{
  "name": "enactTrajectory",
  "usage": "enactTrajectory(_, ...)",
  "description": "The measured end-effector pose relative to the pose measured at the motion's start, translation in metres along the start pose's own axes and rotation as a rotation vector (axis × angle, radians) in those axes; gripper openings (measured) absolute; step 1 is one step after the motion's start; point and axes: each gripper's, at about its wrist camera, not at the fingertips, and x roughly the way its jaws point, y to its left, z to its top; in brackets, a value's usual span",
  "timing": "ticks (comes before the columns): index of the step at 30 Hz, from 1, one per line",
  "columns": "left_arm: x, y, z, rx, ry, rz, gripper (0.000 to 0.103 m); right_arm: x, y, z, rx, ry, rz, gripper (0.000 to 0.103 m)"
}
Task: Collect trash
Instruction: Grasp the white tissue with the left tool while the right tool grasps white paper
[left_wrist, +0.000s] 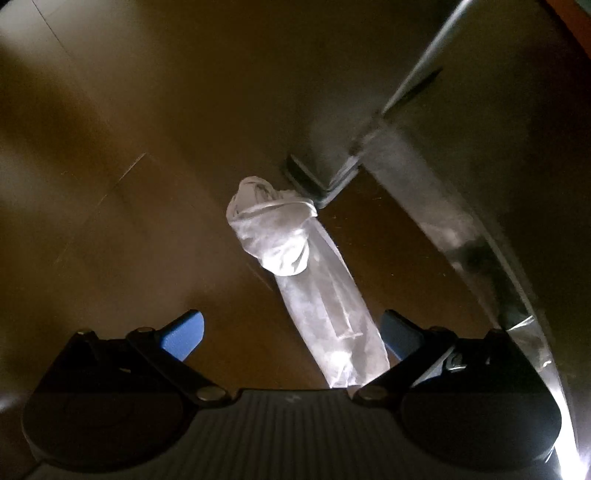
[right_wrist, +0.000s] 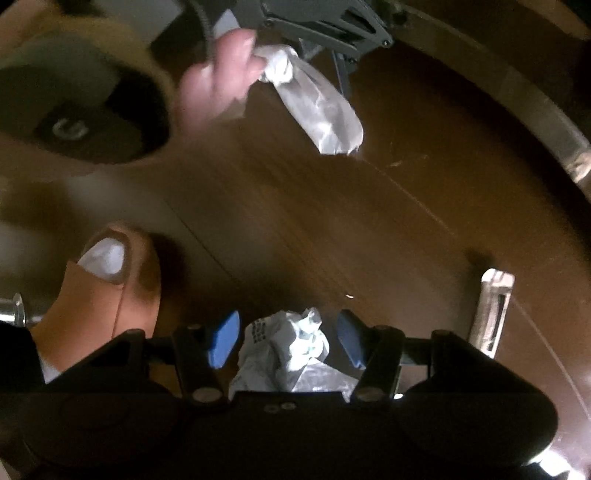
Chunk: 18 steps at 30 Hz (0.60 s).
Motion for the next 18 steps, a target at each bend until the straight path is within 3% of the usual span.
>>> enactTrajectory(8,0.008,-0.004,0.002,0.015,-0.013,0.018,0.098,0.011,-0.002,-0.004,0.019,0.025,0.022,0.054)
enactTrajectory(11,0.002,-0.010,0.003,0.040,-0.041,0.061,0.077,0.012,-0.006,-0.005,0.063,0.044,0.020,0.019)
enactTrajectory(14,-0.006,-0.014,0.005,0.080,-0.063,0.056,0.041,0.007,-0.010,-0.006,0.097,0.034,0.009,0.011)
enactTrajectory(15,-0.007,-0.016,0.006,0.089,-0.052,0.052,0.016,0.003,-0.013,-0.007,0.124,0.025,0.012,0.008)
enactTrajectory(16,-0.007,-0.016,0.005,0.097,-0.032,0.044,0.005,-0.002,-0.016,-0.007,0.157,0.016,0.021,0.007)
enactTrajectory(18,-0.012,-0.017,0.002,0.115,-0.011,0.045,0.005,-0.012,-0.024,-0.010,0.237,-0.002,0.045,0.006)
